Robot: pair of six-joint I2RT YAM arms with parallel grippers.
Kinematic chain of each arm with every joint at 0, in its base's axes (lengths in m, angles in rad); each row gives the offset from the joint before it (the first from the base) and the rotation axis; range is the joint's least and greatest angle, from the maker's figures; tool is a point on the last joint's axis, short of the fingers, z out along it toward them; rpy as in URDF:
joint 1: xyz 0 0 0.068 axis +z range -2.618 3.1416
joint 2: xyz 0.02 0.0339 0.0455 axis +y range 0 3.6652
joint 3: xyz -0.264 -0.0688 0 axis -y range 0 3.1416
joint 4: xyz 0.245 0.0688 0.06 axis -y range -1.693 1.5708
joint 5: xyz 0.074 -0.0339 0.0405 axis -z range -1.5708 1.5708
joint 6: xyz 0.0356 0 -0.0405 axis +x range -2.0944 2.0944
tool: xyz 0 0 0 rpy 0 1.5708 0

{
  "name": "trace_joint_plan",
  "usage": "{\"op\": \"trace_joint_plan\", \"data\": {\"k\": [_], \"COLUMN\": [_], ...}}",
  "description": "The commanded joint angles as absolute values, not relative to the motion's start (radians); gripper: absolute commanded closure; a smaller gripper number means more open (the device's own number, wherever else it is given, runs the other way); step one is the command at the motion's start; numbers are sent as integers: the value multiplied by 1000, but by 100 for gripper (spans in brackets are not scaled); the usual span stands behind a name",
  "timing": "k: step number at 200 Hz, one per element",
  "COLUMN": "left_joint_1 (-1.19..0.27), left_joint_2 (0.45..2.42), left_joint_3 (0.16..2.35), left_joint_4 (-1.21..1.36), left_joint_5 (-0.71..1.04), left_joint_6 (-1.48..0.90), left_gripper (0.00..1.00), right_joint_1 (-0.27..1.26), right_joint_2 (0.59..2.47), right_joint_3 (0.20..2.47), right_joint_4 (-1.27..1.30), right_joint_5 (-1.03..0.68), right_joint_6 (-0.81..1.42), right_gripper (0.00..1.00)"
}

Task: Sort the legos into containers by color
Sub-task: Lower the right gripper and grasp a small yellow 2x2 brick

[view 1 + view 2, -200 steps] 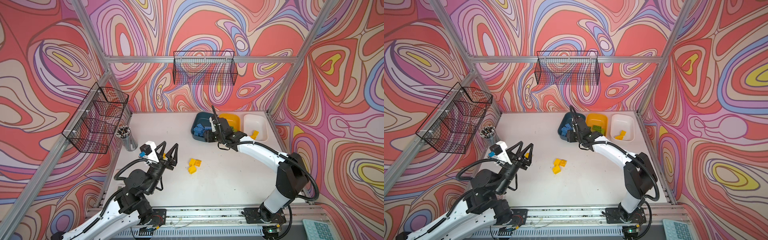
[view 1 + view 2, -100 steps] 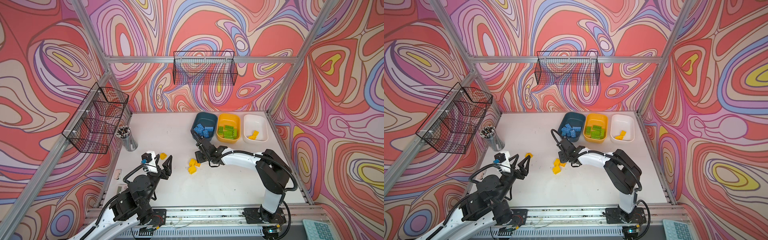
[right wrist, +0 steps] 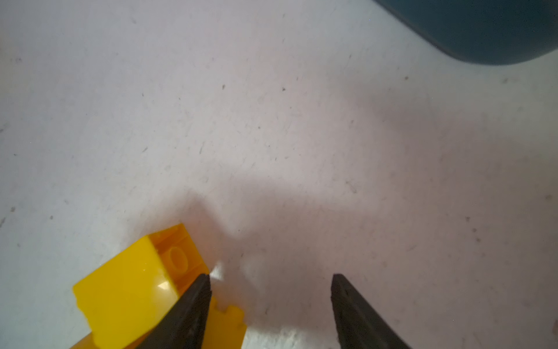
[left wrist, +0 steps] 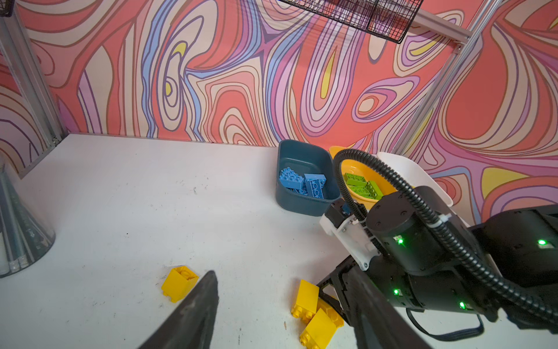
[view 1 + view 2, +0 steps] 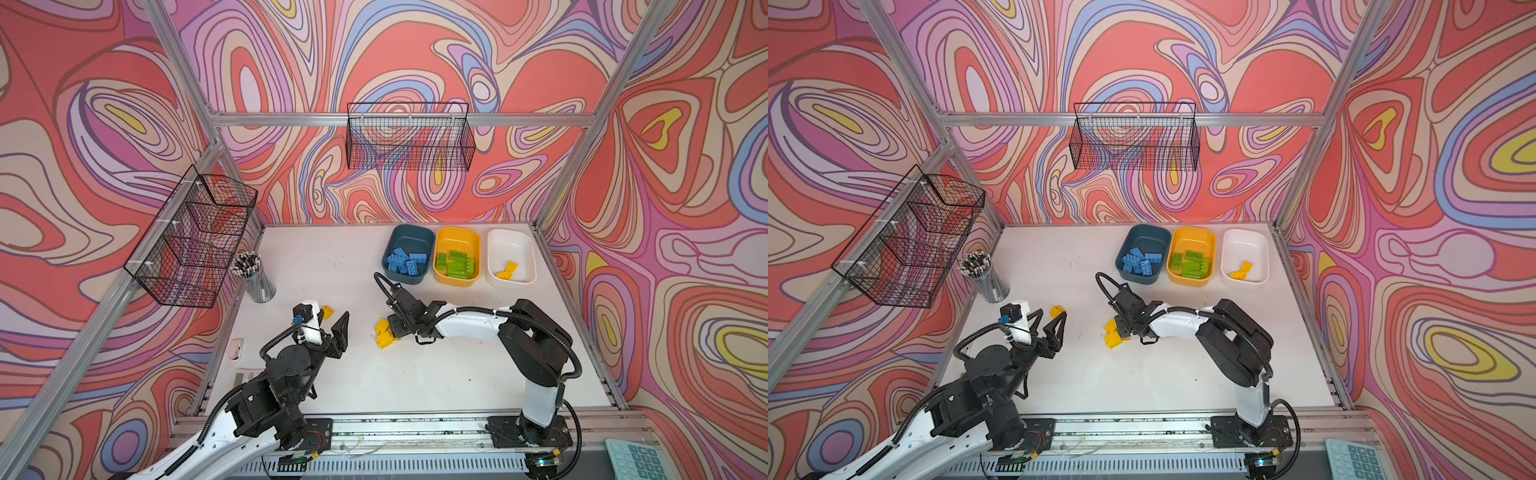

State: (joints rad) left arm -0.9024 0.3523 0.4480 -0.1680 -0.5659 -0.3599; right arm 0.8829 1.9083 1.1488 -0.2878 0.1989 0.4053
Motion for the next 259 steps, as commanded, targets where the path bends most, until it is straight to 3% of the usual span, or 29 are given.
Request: {"op": "trace_joint_plan", "data": {"k": [1, 148, 211, 259], "left_joint_1": [-901, -902, -901, -902], "left_joint_2": [353, 362, 365, 359], "left_joint_3": [442, 442, 449, 453], "left_joint_4": [-163, -163, -168, -178], "left_joint_5": [-568, -558, -557, -554], "left_joint_6": [-368, -372, -373, -377], "left_gripper": [32, 32, 32, 32], "right_joint_1": [900, 979, 980, 1003], "right_joint_2": [1928, 1872, 1836, 1788], "right_joint_3": [1165, 1105, 1068, 1037], "right_joint_4": [-279, -321, -311, -331], "right_joint_5": [216, 290, 233, 246], "right_joint_6": [410, 441, 446, 465], "right_gripper": [32, 34, 53, 42]}}
